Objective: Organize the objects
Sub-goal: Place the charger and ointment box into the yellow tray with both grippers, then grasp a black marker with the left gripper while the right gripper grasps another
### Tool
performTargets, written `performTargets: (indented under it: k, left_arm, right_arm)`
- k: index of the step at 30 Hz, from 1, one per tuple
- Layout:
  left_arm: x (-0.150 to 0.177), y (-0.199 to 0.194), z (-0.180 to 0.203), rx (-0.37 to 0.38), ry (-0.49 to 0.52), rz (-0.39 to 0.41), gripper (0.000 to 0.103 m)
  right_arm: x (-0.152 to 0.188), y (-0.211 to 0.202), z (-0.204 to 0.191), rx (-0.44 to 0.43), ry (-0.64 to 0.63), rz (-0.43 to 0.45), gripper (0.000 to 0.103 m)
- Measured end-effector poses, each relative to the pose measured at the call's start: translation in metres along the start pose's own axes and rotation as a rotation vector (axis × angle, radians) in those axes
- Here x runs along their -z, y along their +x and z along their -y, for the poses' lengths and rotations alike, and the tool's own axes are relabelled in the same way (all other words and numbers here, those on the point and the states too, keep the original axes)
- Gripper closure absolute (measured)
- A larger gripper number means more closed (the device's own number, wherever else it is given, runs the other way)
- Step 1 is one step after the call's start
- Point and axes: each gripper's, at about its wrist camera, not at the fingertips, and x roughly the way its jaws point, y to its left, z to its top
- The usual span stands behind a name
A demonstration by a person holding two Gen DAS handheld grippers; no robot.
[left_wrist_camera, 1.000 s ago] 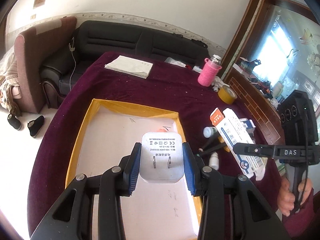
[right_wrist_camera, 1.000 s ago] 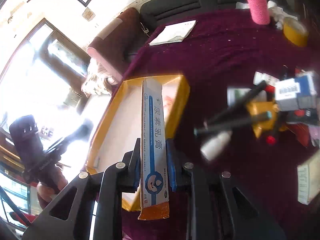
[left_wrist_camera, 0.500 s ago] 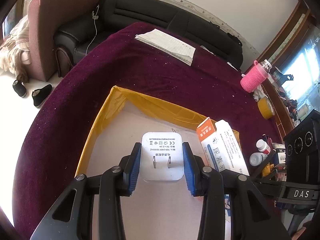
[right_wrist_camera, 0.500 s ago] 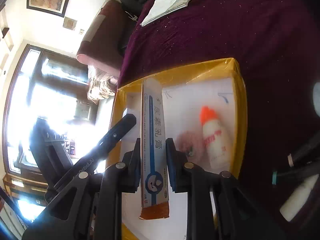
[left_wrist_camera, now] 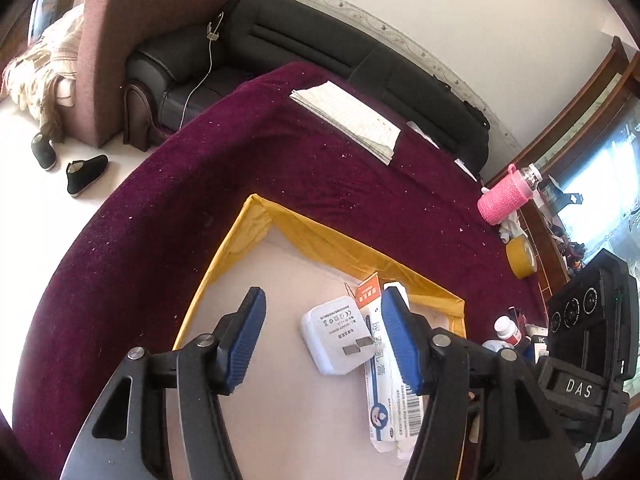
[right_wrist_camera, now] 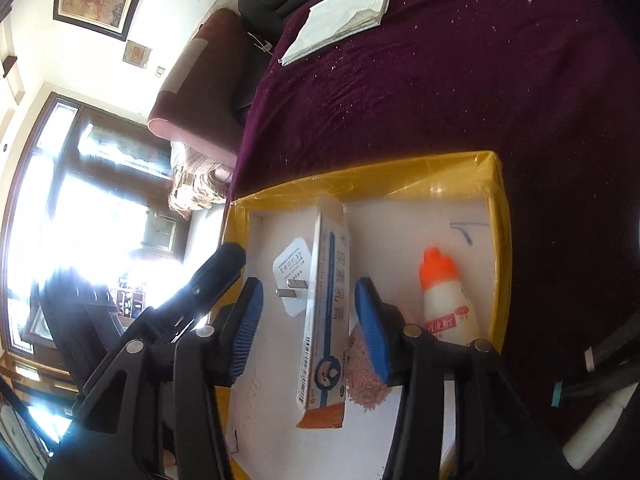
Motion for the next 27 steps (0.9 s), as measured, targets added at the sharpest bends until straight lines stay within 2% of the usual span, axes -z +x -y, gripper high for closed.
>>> performTargets:
  k: [8, 13, 16, 20, 24, 27]
  left_arm:
    - [0.039, -0.03, -0.022, -0.014, -0.118, 0.065, 0.045]
    - [0.051, -0.031, -0.03, -0.028, -0.128, 0.084, 0.044]
    - [0.052, -0.031, -0.029, -0.039, -0.129, 0.08, 0.044]
    - [0.057, -0.032, -0.029, -0.055, -0.101, 0.084, 0.044]
    - [0.06, -0.034, -0.027, -0.06, -0.086, 0.088, 0.04]
    - [0.061, -0.035, -0.028, -0.061, -0.086, 0.091, 0.04]
  right_arm:
    - [0.023, -0.012, 0.002, -0.184, 0.036, -0.062, 0.051]
    - [0.047, -0.006, 0.004, -0.218, 0.033, -0.116, 0.05]
    - [0.043, -0.001, 0.0, -0.175, 0.028, -0.124, 0.05]
    - [0.038, 0.009, -0.012, -0.049, -0.002, -0.124, 0.051]
    - [0.023, 0.016, -0.024, 0.092, -0.068, -0.066, 0.051]
    - [0.006, 0.014, -0.024, 0.12, -0.051, -0.026, 0.051]
